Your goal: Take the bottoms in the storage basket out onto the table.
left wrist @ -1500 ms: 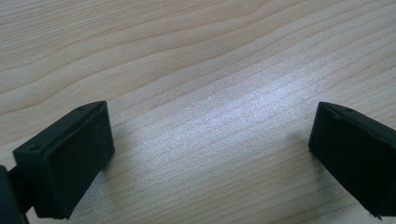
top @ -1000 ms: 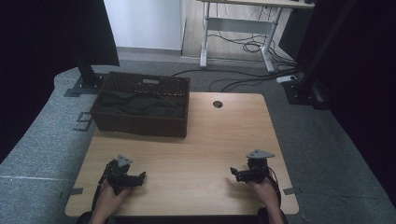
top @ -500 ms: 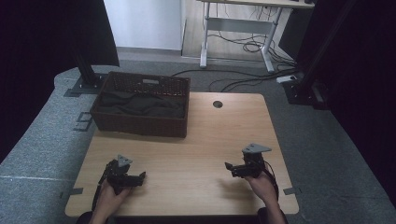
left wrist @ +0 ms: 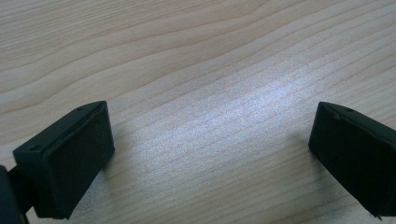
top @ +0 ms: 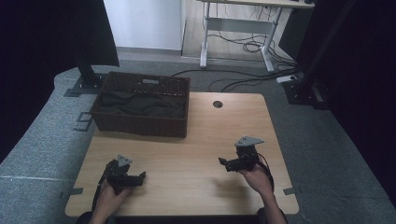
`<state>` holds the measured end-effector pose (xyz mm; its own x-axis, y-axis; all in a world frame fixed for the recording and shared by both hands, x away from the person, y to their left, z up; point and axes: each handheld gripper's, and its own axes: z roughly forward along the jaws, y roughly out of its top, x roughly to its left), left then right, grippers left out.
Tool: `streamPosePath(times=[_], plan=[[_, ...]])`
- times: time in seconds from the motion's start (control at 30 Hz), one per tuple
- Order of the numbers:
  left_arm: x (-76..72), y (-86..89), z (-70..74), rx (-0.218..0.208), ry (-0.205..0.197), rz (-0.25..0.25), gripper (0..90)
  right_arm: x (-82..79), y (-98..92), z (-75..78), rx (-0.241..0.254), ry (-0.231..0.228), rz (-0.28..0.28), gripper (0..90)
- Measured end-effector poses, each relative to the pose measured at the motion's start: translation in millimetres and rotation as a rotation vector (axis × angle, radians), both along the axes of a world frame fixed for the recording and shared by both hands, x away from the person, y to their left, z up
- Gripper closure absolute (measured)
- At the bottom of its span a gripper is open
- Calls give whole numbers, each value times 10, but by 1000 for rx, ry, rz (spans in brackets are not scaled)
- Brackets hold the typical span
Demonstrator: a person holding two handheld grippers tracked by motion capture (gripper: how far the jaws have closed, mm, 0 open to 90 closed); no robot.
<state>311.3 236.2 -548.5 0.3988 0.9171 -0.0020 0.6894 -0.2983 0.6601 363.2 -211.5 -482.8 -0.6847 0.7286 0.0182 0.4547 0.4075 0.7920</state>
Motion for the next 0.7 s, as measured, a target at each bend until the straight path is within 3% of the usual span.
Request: streamPosePath(times=[0.2, 0.7], plan=[[0, 0, 0, 0, 0, 0, 0, 55, 78, 71, -19, -8, 25, 17], [-1, 1, 1, 2, 1, -1, 0, 198, 291, 178, -13, -20, 79, 9]])
